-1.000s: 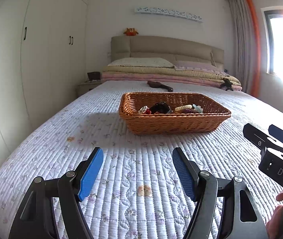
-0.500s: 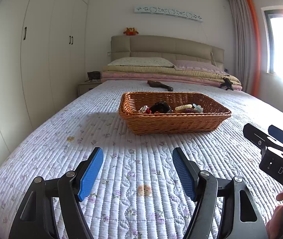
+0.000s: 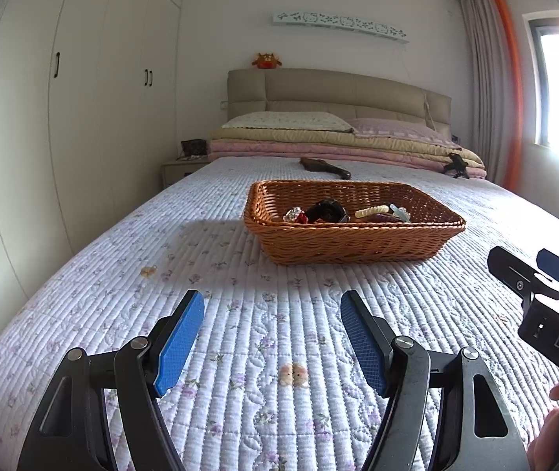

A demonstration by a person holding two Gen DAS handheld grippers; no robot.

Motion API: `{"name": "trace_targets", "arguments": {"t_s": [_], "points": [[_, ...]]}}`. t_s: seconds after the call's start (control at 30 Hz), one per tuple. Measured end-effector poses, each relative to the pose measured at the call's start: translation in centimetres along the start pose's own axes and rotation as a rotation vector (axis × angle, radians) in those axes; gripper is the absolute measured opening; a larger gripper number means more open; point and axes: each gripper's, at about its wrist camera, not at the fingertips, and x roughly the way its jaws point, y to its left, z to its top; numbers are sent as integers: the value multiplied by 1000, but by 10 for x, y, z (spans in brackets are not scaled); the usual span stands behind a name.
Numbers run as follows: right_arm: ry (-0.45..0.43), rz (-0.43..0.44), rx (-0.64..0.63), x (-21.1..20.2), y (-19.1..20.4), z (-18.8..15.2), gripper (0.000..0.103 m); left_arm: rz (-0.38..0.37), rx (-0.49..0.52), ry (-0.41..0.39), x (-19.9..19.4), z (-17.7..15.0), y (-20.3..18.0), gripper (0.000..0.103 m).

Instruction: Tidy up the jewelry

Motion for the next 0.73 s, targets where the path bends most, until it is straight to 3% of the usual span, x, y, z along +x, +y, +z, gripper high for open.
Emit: {"name": "trace_targets", "arguments": {"t_s": [0.43,0.73], "points": [[4,-6,5,1,-2,1,86,24,29,33,5,-1,-8,73],[7,-6,0,3,0,0,86,36,60,-22,-5,-1,-15,73]]}}
